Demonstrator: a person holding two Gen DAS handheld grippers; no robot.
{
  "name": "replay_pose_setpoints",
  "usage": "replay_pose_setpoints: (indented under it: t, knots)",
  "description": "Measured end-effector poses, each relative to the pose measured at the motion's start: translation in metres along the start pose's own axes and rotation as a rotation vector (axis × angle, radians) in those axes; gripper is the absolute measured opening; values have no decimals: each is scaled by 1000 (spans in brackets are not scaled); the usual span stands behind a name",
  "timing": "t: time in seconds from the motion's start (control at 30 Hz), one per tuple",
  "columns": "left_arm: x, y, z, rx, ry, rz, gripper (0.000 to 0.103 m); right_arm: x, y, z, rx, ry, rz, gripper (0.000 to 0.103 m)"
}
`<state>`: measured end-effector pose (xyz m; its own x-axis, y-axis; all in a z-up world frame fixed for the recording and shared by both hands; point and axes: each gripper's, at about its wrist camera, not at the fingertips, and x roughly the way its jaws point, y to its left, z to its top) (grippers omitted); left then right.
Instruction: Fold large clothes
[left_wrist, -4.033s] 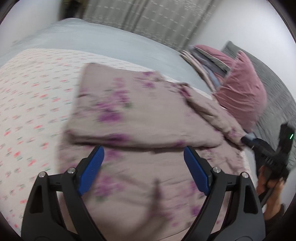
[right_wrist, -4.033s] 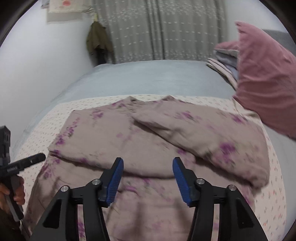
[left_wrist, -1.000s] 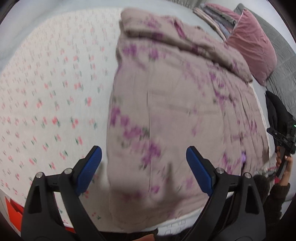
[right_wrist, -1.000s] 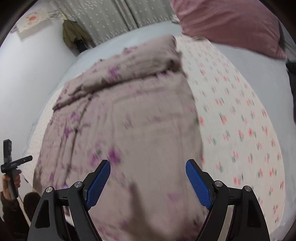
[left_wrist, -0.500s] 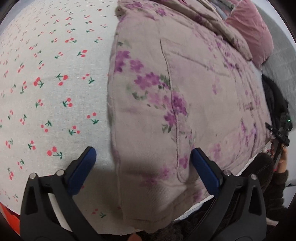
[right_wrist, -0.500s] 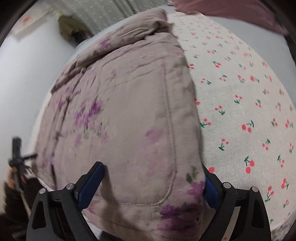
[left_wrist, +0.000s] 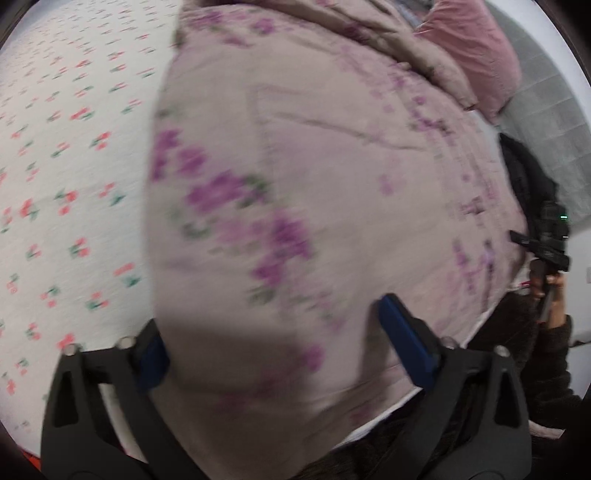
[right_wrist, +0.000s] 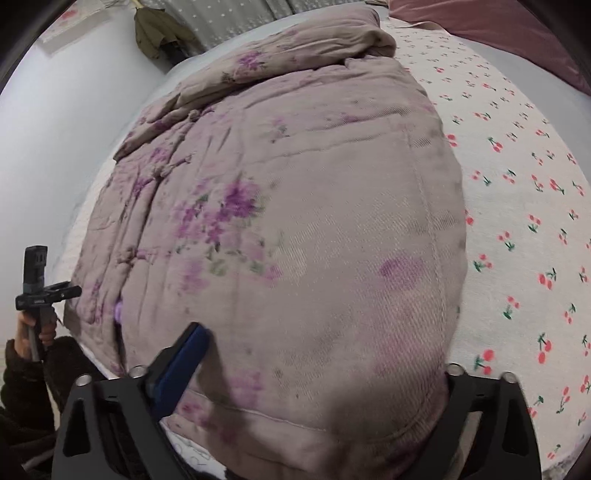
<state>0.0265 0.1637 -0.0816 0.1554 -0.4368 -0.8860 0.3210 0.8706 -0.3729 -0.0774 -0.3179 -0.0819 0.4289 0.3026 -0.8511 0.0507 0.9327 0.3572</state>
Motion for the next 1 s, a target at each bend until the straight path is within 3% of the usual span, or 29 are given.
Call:
replay_pose_setpoints:
  t: [0.07,0.1,0.13,0.17,0.27,0.5,0.67,1.0]
  knots:
    - [2,-6,-1,0,-20,-3,75,-2,2,3,34,-16,1,61]
    - [2,-8,0,-3,-36,12,68,-6,-2,4,62,-27,11,42]
    - [1,-7,1,-14,-48,14,52,-9,-2,5,94,-37,43,33]
    - [-1,-5,0,-35,-60,0,38,-14,-5,5,112,-50,79,32]
    - [-11,3,-2,-102,-100,-60,26,-29,1,6,121,-107,127,28]
    - [-67,-32,-6,-26,-328,-121,23,-92,34,12,44,-330,273,24]
    - [-113,-49,-9,-5,-475,-186,20,-129,63,15,-34,-461,321,22]
    - [-227,-59,-60,87,-686,-313,18,-218,95,-8,-98,-625,424,20]
